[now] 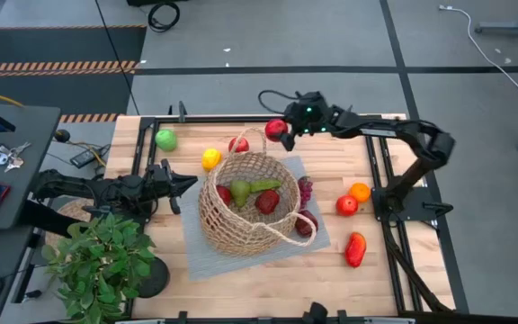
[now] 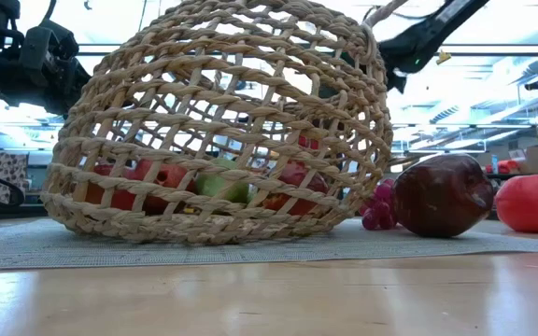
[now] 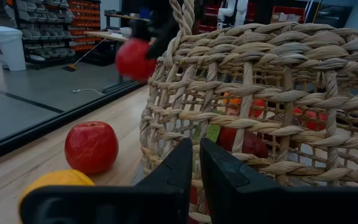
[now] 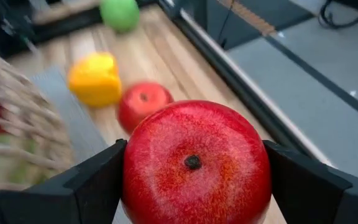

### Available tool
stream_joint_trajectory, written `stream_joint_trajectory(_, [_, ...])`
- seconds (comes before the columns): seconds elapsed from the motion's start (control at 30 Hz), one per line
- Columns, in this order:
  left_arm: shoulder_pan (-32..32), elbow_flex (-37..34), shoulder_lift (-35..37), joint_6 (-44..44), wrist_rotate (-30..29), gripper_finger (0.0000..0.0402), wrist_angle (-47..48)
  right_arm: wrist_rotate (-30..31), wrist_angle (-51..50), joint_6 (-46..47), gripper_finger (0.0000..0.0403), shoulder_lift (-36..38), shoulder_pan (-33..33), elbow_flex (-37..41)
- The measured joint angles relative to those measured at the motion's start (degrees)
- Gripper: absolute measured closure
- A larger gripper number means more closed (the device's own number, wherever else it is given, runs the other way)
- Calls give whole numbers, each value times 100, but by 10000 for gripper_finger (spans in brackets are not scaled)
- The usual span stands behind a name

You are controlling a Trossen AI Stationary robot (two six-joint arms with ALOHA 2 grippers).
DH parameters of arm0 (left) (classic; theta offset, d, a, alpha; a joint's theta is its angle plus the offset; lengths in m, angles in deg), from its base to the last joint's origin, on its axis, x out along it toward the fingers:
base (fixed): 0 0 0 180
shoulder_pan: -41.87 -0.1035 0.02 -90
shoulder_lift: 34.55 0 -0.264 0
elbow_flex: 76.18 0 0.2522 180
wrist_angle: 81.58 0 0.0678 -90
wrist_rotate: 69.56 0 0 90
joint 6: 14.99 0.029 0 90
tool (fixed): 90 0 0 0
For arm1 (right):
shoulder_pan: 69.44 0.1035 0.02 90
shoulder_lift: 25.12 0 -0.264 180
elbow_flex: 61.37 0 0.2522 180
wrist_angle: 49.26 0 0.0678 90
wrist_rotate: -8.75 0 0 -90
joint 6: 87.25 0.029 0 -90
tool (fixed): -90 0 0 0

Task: Build produce basket
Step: Put the red apple into the basket

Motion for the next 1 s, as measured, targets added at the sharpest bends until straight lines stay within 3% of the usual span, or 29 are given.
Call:
stream_joint_trajectory(0.27, [-1,0,0,0,0,368,0,-1433,-175,555,52,1257,212,-4])
stream_joint_trajectory(0.7, [0,1,-2,0,0,367,0,-1508,-354,521,52,2847,1132,-11])
stream_joint_trajectory(0.8, [0,0,-2,-1,0,369,0,-1075,-740,460,52,3097,1534,-11])
stream_joint_trajectory(1.0, [1,1,-1,0,0,363,0,400,-1459,-191,52,3330,2663,13])
